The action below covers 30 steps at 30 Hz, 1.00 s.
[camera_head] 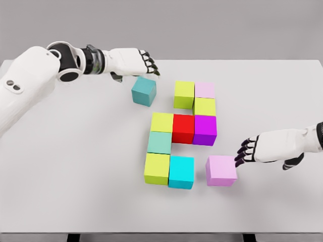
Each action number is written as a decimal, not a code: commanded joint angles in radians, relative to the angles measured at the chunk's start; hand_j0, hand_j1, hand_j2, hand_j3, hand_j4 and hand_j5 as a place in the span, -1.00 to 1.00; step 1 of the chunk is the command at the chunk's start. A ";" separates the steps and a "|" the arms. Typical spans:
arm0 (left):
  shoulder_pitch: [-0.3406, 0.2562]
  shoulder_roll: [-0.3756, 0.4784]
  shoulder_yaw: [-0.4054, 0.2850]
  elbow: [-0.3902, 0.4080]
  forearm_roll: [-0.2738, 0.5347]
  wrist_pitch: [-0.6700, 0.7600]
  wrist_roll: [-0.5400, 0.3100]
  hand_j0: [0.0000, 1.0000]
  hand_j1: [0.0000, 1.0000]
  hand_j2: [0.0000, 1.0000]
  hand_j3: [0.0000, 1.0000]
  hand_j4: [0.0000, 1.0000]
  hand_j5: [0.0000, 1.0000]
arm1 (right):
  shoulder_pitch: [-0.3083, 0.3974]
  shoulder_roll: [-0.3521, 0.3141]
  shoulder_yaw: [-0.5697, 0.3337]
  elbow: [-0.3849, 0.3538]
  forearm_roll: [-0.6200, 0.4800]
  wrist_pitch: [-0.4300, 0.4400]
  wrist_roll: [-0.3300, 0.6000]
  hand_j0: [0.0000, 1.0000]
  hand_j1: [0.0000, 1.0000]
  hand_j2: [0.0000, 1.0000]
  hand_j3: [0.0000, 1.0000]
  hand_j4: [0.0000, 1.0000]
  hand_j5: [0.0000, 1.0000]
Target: Assemble the squares on the desktop into the number 2
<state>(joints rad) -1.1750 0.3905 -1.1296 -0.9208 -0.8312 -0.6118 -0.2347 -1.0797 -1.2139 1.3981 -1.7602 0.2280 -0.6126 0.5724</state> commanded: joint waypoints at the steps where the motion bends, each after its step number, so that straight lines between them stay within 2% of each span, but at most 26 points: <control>1: -0.002 0.028 0.005 0.002 0.040 0.001 0.003 1.00 1.00 1.00 1.00 1.00 1.00 | 0.000 0.014 -0.001 -0.004 -0.006 0.002 0.000 1.00 1.00 1.00 1.00 1.00 1.00; 3: -0.017 0.054 0.008 0.003 0.087 0.001 0.003 1.00 1.00 1.00 1.00 1.00 1.00 | 0.000 0.017 -0.001 -0.004 -0.007 0.002 0.000 1.00 1.00 1.00 1.00 1.00 1.00; 5: -0.022 0.088 0.028 0.005 0.090 0.001 0.003 1.00 1.00 1.00 1.00 1.00 1.00 | 0.001 0.022 -0.001 -0.004 -0.007 0.002 0.000 1.00 1.00 1.00 1.00 1.00 1.00; 8: -0.014 0.130 0.016 0.005 0.066 0.001 -0.003 1.00 1.00 1.00 1.00 1.00 1.00 | 0.001 0.030 -0.001 -0.005 -0.010 0.002 -0.002 1.00 1.00 1.00 1.00 1.00 1.00; 9: -0.012 0.133 0.014 0.003 0.051 0.001 -0.003 0.91 0.91 0.91 0.91 0.91 0.91 | 0.001 0.030 -0.001 -0.004 -0.009 0.002 -0.002 1.00 1.00 1.00 1.00 1.00 1.00; 10: -0.011 0.139 0.014 0.002 0.011 0.001 -0.006 0.68 0.68 0.68 0.68 0.68 0.68 | 0.001 0.024 -0.001 -0.004 -0.009 0.002 -0.002 1.00 1.00 1.00 1.00 1.00 1.00; 11: -0.009 0.139 0.013 0.000 -0.012 0.001 -0.012 0.54 0.54 0.54 0.54 0.54 0.54 | 0.001 0.019 -0.001 -0.004 -0.009 0.002 -0.002 1.00 1.00 1.00 1.00 1.00 1.00; 12: -0.008 0.140 -0.002 -0.003 -0.023 0.001 -0.012 0.51 0.51 0.51 0.51 0.51 0.51 | 0.001 0.014 0.001 -0.004 -0.007 0.002 -0.002 1.00 1.00 1.00 1.00 1.00 1.00; 21: 0.008 0.146 -0.059 -0.010 -0.022 0.001 -0.061 0.56 0.56 0.56 0.56 0.56 0.56 | 0.012 0.027 0.010 -0.005 -0.015 0.002 -0.008 1.00 1.00 1.00 1.00 1.00 1.00; 30: 0.012 0.163 -0.093 -0.090 -0.016 0.001 -0.063 0.59 0.59 0.59 0.59 0.59 0.59 | 0.020 0.043 0.012 -0.005 -0.030 0.002 -0.011 1.00 1.00 1.00 1.00 1.00 1.00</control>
<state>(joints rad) -1.1612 0.5482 -1.2174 -0.9946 -0.8508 -0.6120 -0.2969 -1.0600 -1.1754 1.4103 -1.7657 0.2088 -0.6128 0.5624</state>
